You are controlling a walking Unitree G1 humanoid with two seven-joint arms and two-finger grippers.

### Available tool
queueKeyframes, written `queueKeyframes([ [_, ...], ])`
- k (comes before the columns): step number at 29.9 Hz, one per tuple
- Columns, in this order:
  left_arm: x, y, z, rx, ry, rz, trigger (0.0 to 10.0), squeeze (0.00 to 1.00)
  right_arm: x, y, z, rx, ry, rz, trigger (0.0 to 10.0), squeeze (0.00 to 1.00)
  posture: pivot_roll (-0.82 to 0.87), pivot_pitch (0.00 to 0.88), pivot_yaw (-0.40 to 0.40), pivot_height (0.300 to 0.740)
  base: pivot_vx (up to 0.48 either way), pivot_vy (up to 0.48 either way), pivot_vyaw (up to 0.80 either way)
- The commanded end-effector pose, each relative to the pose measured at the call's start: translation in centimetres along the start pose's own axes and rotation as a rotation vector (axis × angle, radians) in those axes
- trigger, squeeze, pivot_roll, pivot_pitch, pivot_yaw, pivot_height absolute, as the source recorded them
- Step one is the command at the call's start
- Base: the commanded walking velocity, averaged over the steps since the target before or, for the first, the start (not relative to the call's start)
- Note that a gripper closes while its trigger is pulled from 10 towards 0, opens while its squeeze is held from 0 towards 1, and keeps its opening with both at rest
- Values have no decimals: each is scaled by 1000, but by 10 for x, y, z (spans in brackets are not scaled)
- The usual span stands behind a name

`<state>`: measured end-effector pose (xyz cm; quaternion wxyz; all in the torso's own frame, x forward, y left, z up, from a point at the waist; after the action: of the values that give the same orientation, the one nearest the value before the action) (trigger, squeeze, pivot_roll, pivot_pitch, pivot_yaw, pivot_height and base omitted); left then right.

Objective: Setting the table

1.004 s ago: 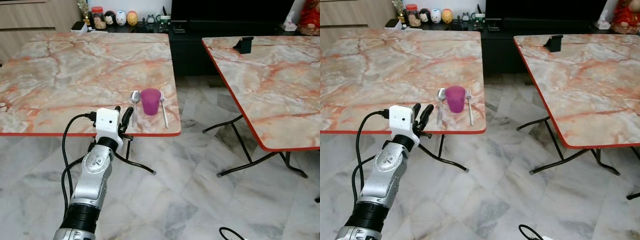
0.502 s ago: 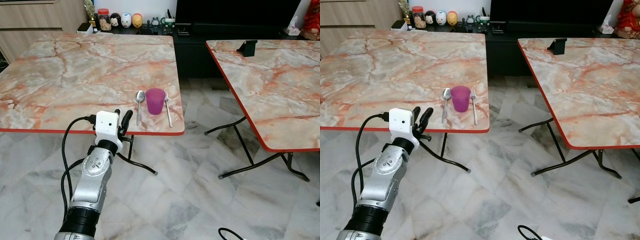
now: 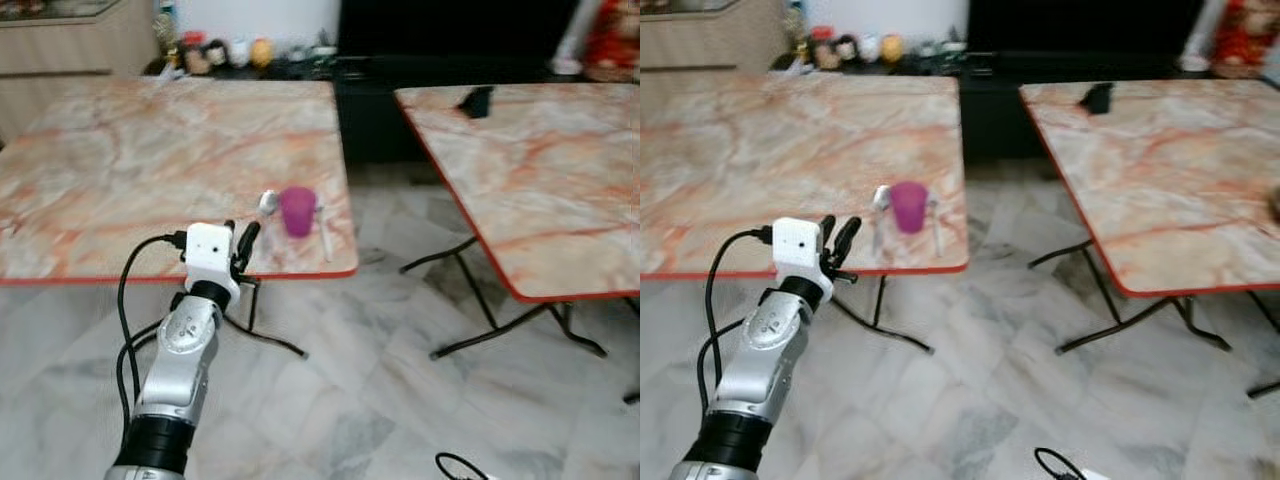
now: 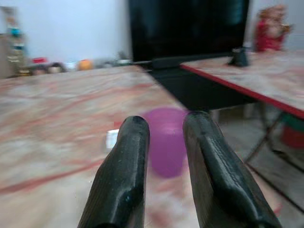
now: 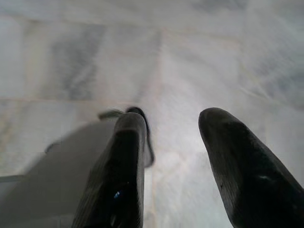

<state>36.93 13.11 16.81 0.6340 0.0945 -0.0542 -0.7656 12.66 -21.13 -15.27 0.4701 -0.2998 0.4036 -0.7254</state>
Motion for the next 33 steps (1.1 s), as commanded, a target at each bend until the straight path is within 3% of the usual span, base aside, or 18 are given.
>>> queueKeyframes([
  [1, 1, 0, 1, -2, -9, -6, 10000, 0, 0, 1, 3, 3, -11, 1, 10000, 0, 105, 0, -10, 711, 281, 0, 0],
  [12, 2, 3, 6, 16, -11, -11, 10000, 0, 0, 1, 3, 4, -15, 4, 10000, 0, 107, 0, -14, 711, 281, 0, 0],
  [27, 0, 5, 17, 33, -108, -12, 10000, 0, -1, 1, 4, 1, -28, 13, 10000, 0, 116, 0, -17, 711, 0, 0, 0],
  [33, -1, 3, 18, 44, -94, 2, 10000, 0, 0, 1, 4, 3, -32, 14, 10000, 0, 112, 0, -20, 711, 0, 0, 0],
])
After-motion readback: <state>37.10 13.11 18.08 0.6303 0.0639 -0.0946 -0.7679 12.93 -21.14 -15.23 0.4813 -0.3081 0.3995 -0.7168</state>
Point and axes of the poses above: a point about 5 cm out from each wrist's last joint towards the gripper, its own y axis pointing out of the wrist towards the gripper, its own z axis along the axis of the wrist's last joint, x = y × z, the point moved 5 cm from there along y, pointing out of the wrist towards the gripper, and after that the axes turned 1 degree about -y, right-handed, at the moved point
